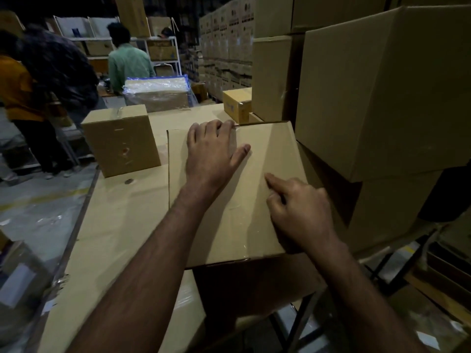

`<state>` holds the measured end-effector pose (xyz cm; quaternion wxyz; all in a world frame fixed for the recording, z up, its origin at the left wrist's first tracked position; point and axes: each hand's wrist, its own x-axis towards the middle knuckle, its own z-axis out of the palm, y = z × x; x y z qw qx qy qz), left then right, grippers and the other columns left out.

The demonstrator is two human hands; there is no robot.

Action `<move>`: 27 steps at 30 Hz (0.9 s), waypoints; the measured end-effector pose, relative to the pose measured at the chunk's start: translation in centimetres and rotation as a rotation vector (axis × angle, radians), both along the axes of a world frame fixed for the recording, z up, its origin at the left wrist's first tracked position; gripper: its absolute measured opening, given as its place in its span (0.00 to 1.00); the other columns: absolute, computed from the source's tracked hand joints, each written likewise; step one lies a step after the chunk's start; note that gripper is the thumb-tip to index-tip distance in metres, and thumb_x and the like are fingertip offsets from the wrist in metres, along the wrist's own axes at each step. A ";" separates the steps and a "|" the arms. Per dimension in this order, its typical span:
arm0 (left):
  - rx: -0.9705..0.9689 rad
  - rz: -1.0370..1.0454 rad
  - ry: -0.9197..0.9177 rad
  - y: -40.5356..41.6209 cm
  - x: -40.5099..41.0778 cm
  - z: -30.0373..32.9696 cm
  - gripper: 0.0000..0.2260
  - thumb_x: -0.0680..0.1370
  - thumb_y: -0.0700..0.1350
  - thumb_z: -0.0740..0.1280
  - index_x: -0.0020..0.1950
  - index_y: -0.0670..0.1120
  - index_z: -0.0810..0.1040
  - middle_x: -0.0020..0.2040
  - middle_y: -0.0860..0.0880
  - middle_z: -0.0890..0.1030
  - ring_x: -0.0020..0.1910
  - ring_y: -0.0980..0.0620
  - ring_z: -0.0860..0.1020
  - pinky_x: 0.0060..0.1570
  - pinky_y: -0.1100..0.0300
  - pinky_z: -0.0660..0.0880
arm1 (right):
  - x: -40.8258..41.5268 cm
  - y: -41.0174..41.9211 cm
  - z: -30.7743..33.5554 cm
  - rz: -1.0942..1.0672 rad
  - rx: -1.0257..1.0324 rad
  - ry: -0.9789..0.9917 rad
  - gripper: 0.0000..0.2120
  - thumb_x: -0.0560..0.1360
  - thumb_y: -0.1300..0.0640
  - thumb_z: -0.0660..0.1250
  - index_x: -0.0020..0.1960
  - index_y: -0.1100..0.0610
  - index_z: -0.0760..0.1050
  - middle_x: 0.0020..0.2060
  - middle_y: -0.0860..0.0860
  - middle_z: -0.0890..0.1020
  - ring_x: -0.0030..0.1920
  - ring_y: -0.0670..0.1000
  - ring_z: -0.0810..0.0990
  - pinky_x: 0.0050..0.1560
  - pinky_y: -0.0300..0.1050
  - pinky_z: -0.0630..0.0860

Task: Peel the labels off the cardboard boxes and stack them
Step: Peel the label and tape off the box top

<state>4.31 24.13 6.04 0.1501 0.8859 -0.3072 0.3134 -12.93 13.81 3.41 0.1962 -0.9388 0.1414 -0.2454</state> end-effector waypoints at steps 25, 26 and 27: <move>-0.033 -0.016 -0.015 -0.1 0.8 -0.4 0.29 0.79 0.65 0.57 0.75 0.50 0.67 0.71 0.46 0.72 0.71 0.45 0.68 0.75 0.44 0.56 | -0.9 0.3 -1.6 0.032 -0.102 0.099 0.26 0.80 0.44 0.53 0.78 0.45 0.59 0.48 0.46 0.79 0.49 0.48 0.76 0.60 0.54 0.68; -0.031 -0.011 -0.023 -0.2 0.6 -0.5 0.29 0.79 0.65 0.57 0.75 0.50 0.67 0.70 0.46 0.72 0.70 0.45 0.68 0.75 0.44 0.56 | -1.1 0.8 -1.9 0.049 -0.111 0.110 0.27 0.80 0.44 0.51 0.78 0.45 0.59 0.47 0.45 0.78 0.48 0.48 0.76 0.60 0.54 0.68; -0.029 -0.007 -0.034 -0.3 0.5 -0.6 0.29 0.79 0.65 0.57 0.74 0.49 0.67 0.70 0.45 0.72 0.70 0.45 0.68 0.75 0.44 0.56 | -0.9 1.2 -1.8 0.049 -0.109 0.109 0.27 0.80 0.44 0.51 0.78 0.46 0.59 0.47 0.45 0.78 0.48 0.48 0.75 0.60 0.54 0.68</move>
